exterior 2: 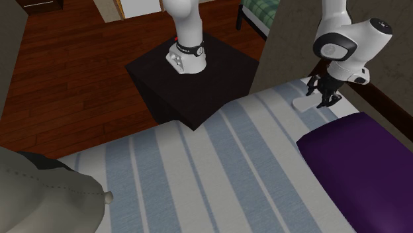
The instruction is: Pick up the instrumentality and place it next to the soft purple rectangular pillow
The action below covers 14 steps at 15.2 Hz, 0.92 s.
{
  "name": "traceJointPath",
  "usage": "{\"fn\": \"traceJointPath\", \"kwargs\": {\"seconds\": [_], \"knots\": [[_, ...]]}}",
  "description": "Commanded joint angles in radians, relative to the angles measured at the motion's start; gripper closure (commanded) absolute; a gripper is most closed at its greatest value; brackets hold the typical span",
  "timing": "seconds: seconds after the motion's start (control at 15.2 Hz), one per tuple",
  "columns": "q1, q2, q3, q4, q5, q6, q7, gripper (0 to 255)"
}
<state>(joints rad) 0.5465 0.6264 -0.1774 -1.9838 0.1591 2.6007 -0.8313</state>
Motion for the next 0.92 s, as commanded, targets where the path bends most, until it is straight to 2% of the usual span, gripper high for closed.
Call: {"fn": "traceJointPath", "kwargs": {"seconds": [0.0,0.4,0.86], "knots": [[-0.006,0.026,0.006,0.007,0.006,0.020,-0.005,255],[-0.019,0.101,0.022,0.034,0.019,0.068,-0.013,255],[-0.019,0.101,0.022,0.034,0.019,0.068,-0.013,255]]}}
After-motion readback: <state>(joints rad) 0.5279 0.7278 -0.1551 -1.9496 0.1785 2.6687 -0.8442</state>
